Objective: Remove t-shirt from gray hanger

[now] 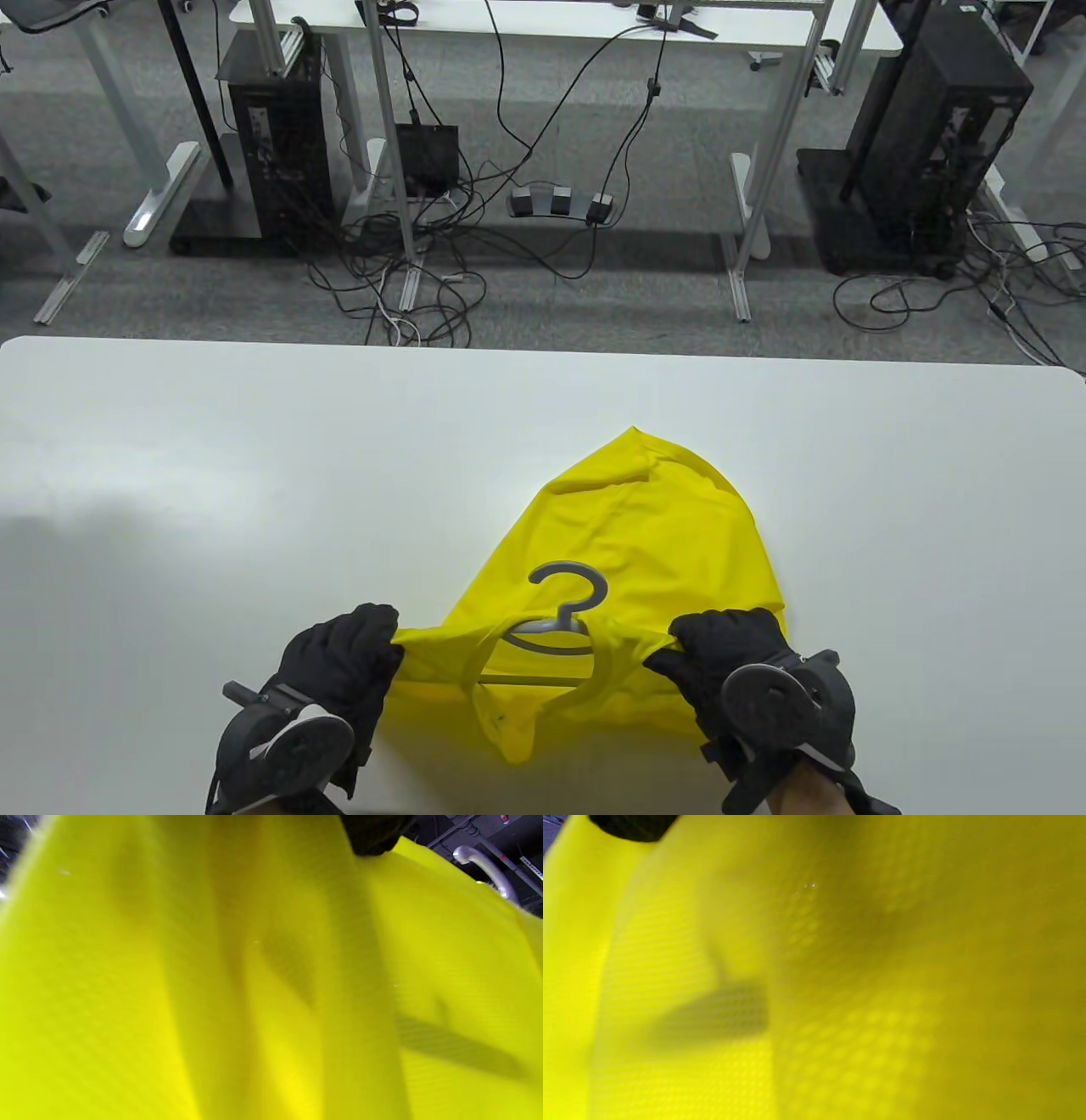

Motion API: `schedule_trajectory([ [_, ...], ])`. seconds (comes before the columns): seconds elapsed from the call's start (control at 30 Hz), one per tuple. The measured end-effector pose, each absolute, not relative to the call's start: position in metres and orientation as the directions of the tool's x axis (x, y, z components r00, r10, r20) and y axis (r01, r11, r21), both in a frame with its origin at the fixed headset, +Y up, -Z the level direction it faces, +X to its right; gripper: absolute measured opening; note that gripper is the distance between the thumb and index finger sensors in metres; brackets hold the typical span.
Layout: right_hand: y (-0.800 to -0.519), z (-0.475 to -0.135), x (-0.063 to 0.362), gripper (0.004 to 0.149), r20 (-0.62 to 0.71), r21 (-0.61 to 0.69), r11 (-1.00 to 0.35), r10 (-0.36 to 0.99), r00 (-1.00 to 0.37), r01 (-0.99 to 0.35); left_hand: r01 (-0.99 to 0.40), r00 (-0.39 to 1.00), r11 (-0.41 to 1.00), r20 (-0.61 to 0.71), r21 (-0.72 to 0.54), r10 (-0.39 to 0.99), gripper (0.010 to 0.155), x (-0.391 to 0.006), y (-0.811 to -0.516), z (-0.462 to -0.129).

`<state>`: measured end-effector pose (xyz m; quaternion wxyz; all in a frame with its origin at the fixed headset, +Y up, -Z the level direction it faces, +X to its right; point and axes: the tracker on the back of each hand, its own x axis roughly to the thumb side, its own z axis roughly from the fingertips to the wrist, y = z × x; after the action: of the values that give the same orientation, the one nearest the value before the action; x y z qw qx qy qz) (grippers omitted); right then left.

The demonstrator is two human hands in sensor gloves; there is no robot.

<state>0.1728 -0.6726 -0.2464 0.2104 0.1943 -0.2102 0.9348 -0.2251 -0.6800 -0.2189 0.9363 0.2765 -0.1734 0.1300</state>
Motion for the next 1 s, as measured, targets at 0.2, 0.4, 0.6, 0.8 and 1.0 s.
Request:
schedule_trajectory([
  [0.2, -0.663, -0.239, 0.179, 0.048, 0.497, -0.385, -0.775, 0.284, -0.82, -0.501, -0.329, 0.933, 0.787, 0.306, 0.522, 0.187, 0.045, -0.243, -0.673, -0.221],
  [0.4, -0.66, -0.238, 0.198, 0.047, 0.517, -0.393, -0.716, 0.347, -0.783, -0.577, -0.345, 0.937, 0.759, 0.256, 0.552, 0.239, 0.045, -0.258, -0.665, -0.22],
  [0.6, -0.659, -0.241, 0.211, 0.047, 0.527, -0.357, -0.657, 0.445, -0.724, -0.664, -0.436, 0.894, 0.729, 0.165, 0.527, 0.416, 0.046, -0.279, -0.662, -0.224],
  [0.8, -0.659, -0.244, 0.221, 0.049, 0.439, -0.411, -0.637, 0.488, -0.754, -0.651, -0.383, 0.912, 0.756, 0.086, 0.531, 0.401, 0.046, -0.29, -0.665, -0.226],
  [1.0, -0.658, -0.246, 0.231, 0.049, 0.424, -0.388, -0.561, 0.596, -0.682, -0.731, -0.433, 0.888, 0.778, 0.064, 0.455, 0.456, 0.047, -0.292, -0.67, -0.232],
])
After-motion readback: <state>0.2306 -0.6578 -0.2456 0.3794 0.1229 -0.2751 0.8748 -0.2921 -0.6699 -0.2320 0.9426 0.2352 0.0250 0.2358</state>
